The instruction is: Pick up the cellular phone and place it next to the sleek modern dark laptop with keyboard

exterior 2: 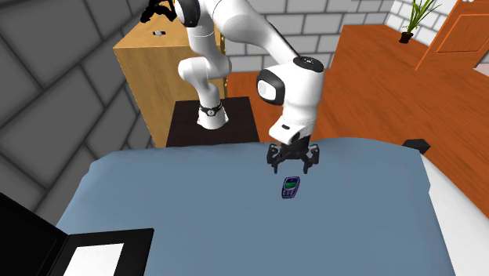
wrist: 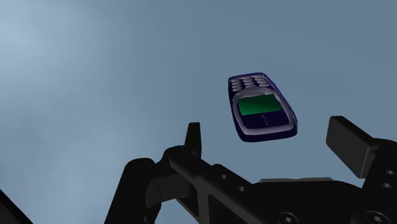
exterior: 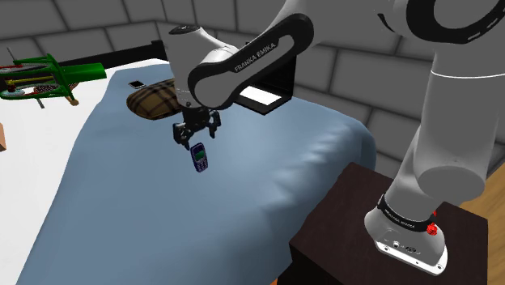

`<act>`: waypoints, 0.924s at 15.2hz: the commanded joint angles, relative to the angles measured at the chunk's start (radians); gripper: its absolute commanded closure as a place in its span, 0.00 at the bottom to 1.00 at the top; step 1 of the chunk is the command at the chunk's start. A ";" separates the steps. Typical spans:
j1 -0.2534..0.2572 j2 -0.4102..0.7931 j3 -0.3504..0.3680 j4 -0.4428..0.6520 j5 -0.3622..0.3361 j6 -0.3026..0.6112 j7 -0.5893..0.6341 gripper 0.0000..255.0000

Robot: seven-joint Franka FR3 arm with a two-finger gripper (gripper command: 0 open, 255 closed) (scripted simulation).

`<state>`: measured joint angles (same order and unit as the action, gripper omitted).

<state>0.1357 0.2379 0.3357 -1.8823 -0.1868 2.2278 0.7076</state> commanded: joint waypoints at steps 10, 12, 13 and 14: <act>0.019 0.108 -0.017 0.021 -0.054 0.081 0.039 0.00; 0.019 0.108 -0.017 0.021 -0.054 0.081 0.039 0.00; 0.019 0.108 -0.017 0.021 -0.054 0.081 0.039 0.00; 0.019 0.108 -0.017 0.021 -0.054 0.081 0.039 0.00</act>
<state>0.1552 0.3455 0.3186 -1.8613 -0.2407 2.3083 0.7461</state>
